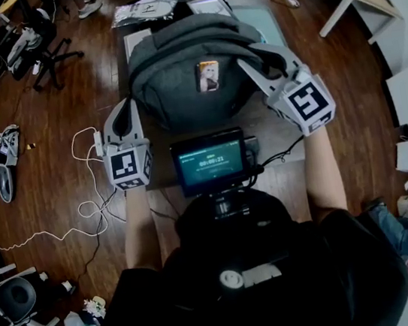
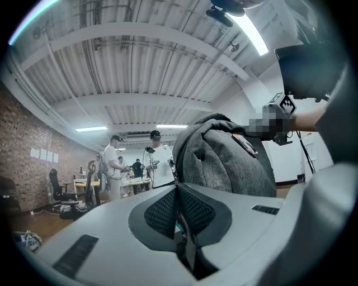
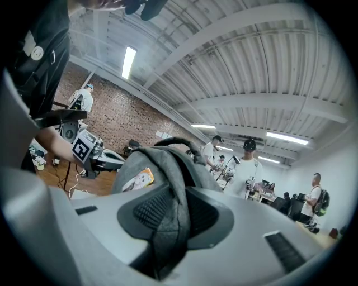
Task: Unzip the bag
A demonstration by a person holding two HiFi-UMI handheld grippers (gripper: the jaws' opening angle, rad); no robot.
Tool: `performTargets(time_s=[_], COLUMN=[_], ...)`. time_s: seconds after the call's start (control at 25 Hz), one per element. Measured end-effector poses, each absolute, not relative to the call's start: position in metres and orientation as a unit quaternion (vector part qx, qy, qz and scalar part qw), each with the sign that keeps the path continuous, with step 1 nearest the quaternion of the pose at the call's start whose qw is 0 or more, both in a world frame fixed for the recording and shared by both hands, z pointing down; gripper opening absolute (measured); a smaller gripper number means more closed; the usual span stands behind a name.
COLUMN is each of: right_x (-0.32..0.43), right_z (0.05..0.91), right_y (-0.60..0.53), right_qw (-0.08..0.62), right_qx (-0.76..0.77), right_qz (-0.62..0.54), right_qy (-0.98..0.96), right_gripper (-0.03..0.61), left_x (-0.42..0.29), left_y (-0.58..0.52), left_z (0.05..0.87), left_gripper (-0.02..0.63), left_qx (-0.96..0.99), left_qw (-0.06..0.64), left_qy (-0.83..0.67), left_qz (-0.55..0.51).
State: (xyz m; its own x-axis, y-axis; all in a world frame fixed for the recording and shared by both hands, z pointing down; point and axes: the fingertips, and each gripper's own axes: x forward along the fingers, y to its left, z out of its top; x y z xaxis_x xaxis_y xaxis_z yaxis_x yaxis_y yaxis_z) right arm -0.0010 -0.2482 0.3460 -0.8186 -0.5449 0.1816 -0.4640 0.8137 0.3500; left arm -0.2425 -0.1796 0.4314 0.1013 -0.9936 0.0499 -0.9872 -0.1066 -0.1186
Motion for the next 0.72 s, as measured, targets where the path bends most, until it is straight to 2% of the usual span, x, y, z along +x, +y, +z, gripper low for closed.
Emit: performTargets(time_s=[0.24, 0.72], right_x=[-0.001, 0.000], right_z=[0.345, 0.342], right_y=[-0.247, -0.245], right_qw=[0.145, 0.136], right_qx=[0.270, 0.276], right_qz=[-0.148, -0.137], right_qy=[-0.940, -0.941], right_gripper=[0.114, 0.114], left_x=[-0.242, -0.241], left_y=[-0.175, -0.175], left_z=[0.450, 0.502], left_gripper=[0.006, 0.006], left_qx=[-0.741, -0.735], left_qw=[0.028, -0.023], left_qy=[0.667, 0.672], left_qz=[-0.078, -0.080])
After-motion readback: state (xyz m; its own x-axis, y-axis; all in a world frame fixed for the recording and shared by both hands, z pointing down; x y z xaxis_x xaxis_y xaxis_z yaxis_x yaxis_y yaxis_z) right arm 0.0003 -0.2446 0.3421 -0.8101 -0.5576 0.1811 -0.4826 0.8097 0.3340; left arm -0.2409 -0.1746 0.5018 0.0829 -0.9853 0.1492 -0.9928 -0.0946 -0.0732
